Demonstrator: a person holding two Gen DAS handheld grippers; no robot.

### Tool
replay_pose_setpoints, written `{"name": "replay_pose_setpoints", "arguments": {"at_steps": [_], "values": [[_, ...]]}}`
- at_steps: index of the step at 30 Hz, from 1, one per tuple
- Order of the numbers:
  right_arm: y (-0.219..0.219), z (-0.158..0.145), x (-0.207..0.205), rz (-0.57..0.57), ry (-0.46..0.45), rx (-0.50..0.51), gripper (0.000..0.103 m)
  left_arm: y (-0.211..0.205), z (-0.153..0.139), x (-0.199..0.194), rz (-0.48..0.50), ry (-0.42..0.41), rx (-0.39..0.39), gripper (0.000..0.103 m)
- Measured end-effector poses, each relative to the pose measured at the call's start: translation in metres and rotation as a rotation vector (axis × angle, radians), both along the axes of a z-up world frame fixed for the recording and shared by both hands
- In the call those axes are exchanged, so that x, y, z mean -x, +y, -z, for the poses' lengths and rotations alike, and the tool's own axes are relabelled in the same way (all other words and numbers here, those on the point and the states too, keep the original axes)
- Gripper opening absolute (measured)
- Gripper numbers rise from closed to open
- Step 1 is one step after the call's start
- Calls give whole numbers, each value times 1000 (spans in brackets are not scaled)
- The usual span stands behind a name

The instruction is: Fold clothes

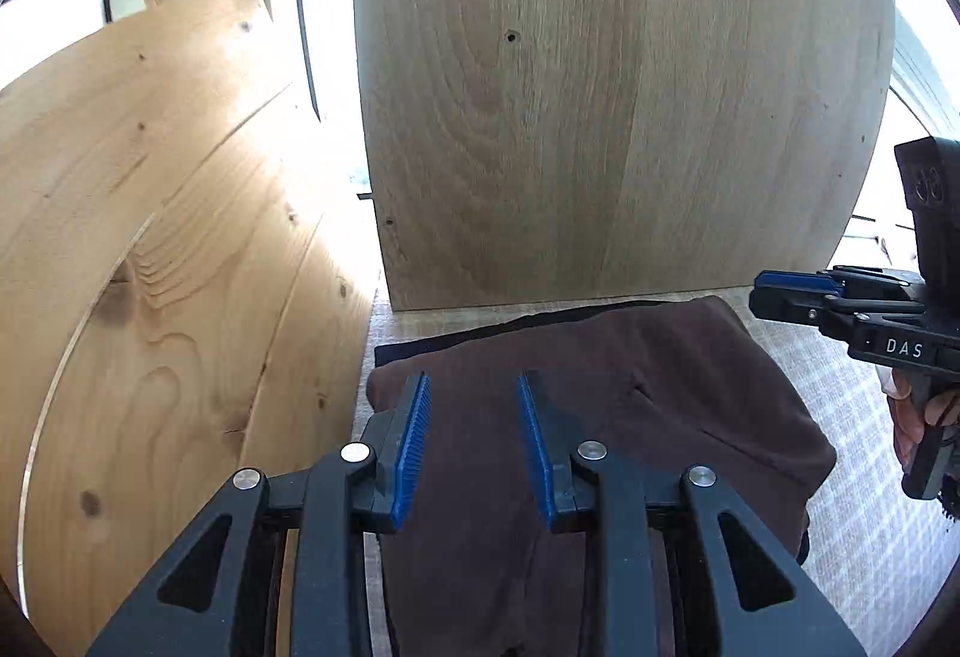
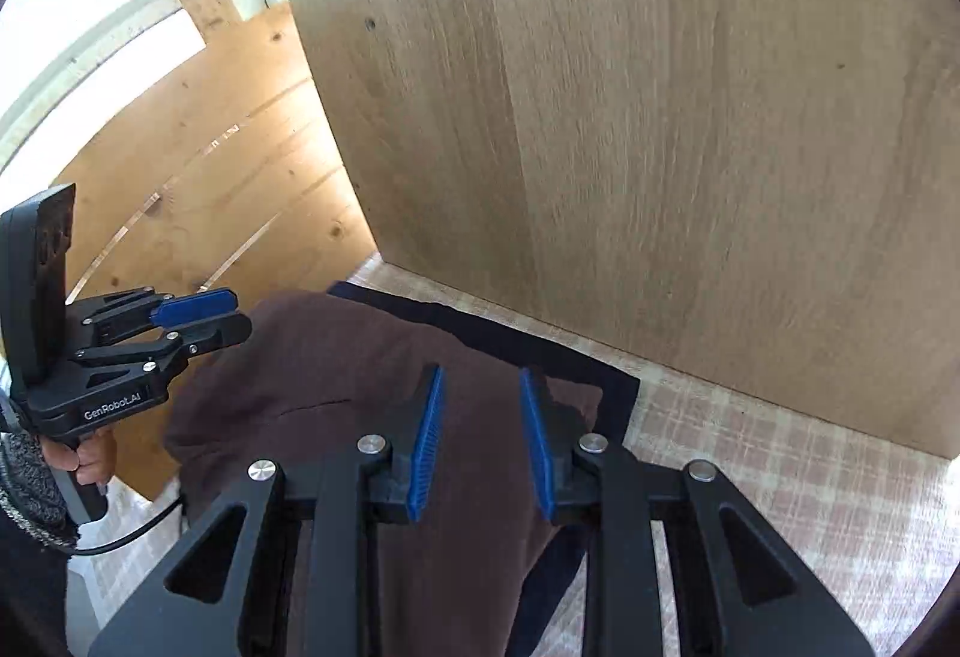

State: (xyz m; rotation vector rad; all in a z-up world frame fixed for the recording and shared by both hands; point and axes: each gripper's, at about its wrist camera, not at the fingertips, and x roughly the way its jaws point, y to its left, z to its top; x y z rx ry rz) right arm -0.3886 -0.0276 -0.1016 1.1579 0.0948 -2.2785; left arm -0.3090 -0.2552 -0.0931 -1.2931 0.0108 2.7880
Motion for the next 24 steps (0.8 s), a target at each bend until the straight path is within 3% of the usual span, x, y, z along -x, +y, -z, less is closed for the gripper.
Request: {"name": "replay_pose_setpoints", "arguments": {"at_steps": [2,4,8,11,13,15,19,21,24], "values": [[-4,25,13,2,-38,-31,26,-1,30,15,-28,-73,27,27],[-5,28,16,-16,-31,-50,26,3,49,19,-30,-81,34,29],[6,-1,-1,-24,-11,3,26,1,28,7,-23,-75,48,26],[22,-22,-38,-57,-10,101,26,-5,1,-23,-39,-23,45,26],[24,-19,-64,-89,-10,99,26,-8,-5,-48,-56,-11,15,25],[22,-10,-86,-122,-14,70,26,-8,4,-69,-56,-20,-4,26],[17,31,-97,-157,-71,-30,26,-16,47,-76,-79,-129,19,29],[19,34,-93,-167,-79,-22,26,-25,56,-74,-100,-136,-10,40],[23,22,-98,-165,-62,-50,26,-24,54,-75,-91,-133,5,41]]}}
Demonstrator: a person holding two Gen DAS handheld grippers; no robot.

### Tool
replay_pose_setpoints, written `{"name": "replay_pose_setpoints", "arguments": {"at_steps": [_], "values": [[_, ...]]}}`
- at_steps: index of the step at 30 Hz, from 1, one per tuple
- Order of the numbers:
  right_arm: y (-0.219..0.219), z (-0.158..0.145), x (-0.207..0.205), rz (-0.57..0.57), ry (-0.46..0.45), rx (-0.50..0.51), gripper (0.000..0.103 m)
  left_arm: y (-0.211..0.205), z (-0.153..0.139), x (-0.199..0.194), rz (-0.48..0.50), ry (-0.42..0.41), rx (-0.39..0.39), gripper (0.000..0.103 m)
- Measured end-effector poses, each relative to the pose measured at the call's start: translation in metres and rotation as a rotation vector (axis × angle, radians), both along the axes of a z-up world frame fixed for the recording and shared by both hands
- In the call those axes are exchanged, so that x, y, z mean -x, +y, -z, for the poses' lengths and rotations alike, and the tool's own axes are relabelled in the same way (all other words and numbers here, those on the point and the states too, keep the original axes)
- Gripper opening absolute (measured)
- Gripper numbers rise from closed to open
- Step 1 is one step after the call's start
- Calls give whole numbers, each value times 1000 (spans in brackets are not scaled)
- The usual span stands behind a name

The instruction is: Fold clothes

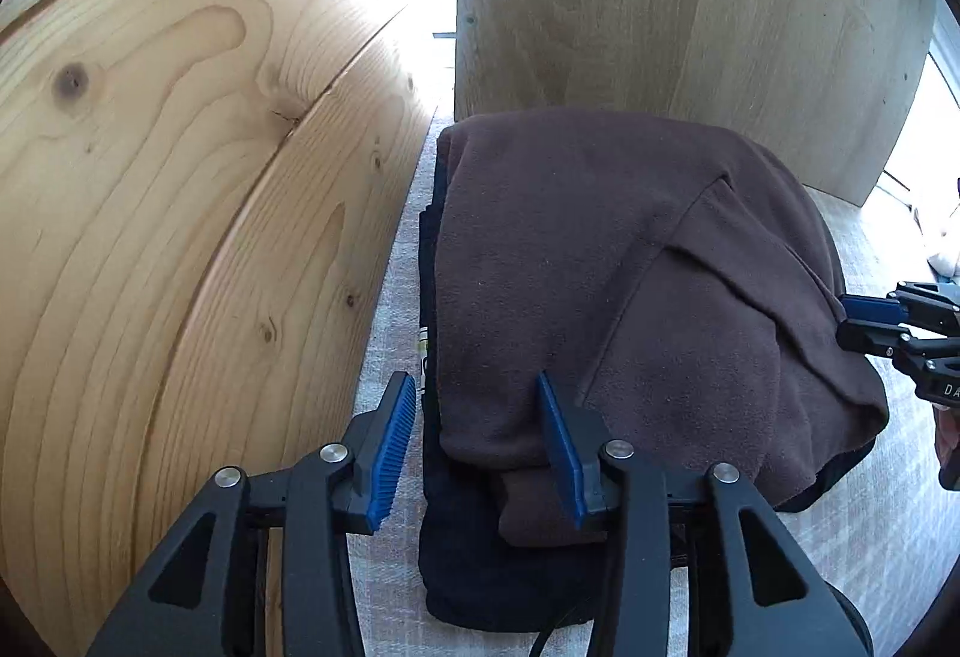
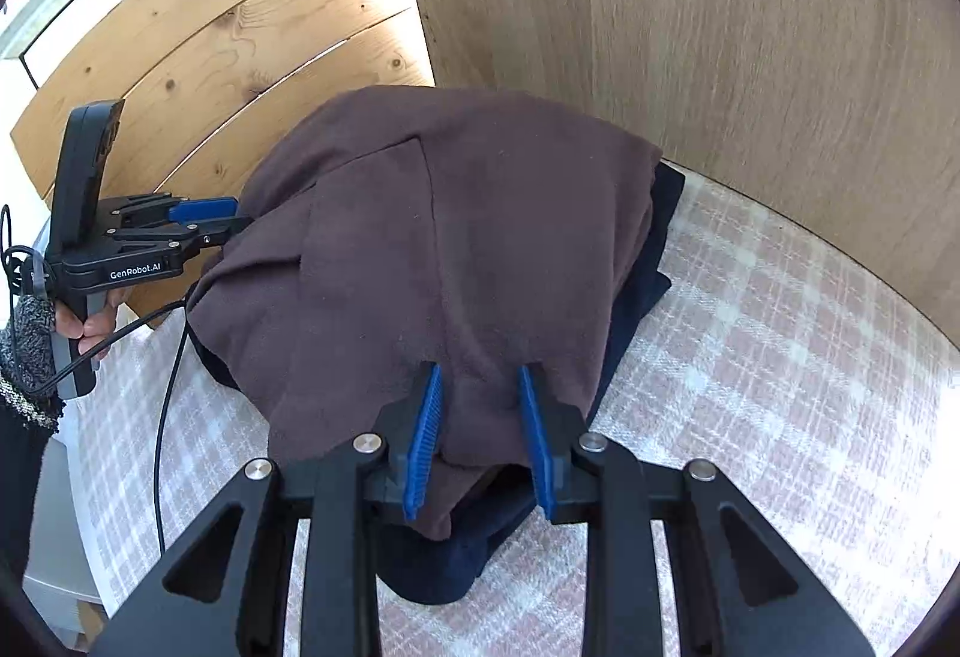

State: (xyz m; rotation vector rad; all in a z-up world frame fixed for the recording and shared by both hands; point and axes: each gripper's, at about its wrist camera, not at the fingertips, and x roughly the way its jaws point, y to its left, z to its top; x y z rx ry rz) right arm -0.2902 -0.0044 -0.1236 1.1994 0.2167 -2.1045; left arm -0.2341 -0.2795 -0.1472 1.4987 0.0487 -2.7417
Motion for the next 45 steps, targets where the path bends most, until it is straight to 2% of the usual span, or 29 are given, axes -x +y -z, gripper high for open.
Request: {"name": "replay_pose_setpoints", "arguments": {"at_steps": [1,4,5,6,7,9,11,12,16,19,22,25,28,33,36,39,45], "values": [[2,-6,-5,3,18,-9,26,2,-3,-3,-4,3,13,40],[16,-29,-28,35,79,-33,29,8,-19,-21,-33,34,31,29],[22,-36,-38,56,92,-38,30,12,-27,-30,-42,52,25,29],[28,-43,-48,80,106,-46,38,18,-36,-41,-44,67,20,29],[33,-51,-58,106,121,-58,51,26,-44,-53,-43,80,19,34],[43,-66,-78,158,153,-83,60,48,-60,-77,-38,103,34,47],[52,-81,-99,202,196,-114,60,70,-77,-102,-28,136,25,58],[56,-88,-109,218,215,-128,60,79,-84,-112,-30,152,13,61],[75,-112,-149,267,234,-127,60,102,-111,-152,-167,201,66,74],[89,-127,-177,291,239,-99,60,109,-125,-173,-230,190,53,75],[101,-138,-204,305,257,-84,60,118,-139,-198,-269,228,32,75],[110,-146,-228,305,267,-60,60,128,-151,-223,-271,245,-24,77],[116,-148,-249,301,289,-69,60,142,-157,-243,-270,253,-25,78],[128,-144,-275,304,288,-79,60,164,-157,-269,-233,234,-28,78],[138,-139,-286,314,270,-76,60,172,-154,-284,-247,228,-37,78],[147,-134,-294,327,256,-79,60,176,-148,-293,-249,203,-65,78],[158,-128,-304,338,237,-88,60,187,-137,-307,-227,158,-62,78]]}}
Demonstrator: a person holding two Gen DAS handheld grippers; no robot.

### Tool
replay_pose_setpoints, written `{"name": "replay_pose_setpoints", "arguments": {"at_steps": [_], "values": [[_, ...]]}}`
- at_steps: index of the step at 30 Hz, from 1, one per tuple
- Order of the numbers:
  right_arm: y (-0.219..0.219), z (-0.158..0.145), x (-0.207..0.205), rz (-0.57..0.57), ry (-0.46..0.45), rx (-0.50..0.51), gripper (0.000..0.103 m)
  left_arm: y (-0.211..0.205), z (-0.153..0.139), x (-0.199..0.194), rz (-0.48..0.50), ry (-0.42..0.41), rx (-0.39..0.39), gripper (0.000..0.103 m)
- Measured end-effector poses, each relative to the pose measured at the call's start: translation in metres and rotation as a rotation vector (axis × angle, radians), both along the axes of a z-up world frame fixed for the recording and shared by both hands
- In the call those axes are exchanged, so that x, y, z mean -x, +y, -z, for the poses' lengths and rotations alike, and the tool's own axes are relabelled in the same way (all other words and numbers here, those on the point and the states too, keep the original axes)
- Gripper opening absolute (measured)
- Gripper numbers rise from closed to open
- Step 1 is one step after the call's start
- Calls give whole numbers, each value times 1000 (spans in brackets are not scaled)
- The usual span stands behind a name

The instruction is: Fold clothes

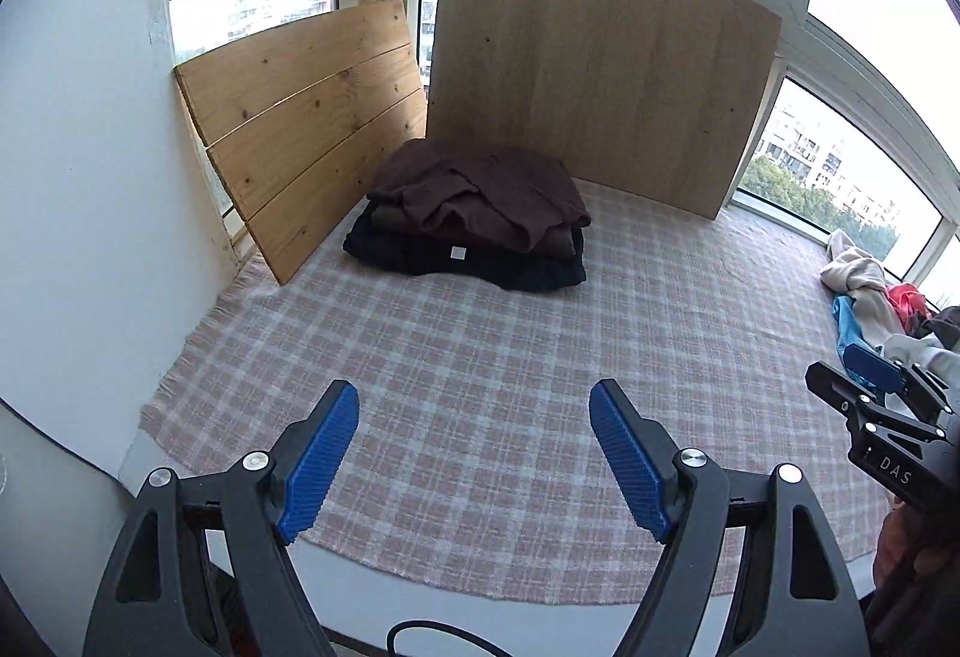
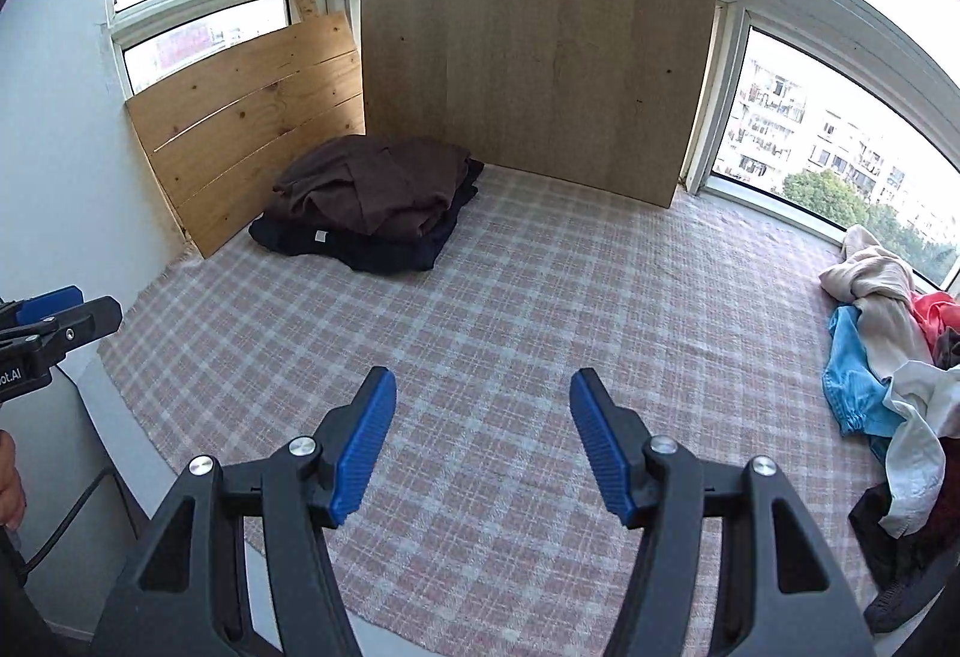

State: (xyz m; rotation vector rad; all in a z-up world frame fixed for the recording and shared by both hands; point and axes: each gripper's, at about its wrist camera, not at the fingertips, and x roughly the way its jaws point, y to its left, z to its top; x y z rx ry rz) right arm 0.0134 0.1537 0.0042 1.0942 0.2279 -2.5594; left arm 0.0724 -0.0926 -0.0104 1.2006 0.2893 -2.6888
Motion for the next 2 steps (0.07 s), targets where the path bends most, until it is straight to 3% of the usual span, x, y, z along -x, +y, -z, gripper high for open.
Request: {"name": "replay_pose_setpoints", "arguments": {"at_steps": [2], "values": [[0,3,-2,-8,-11,-4,60,4,3,-3,31,-6,-18,78]]}}
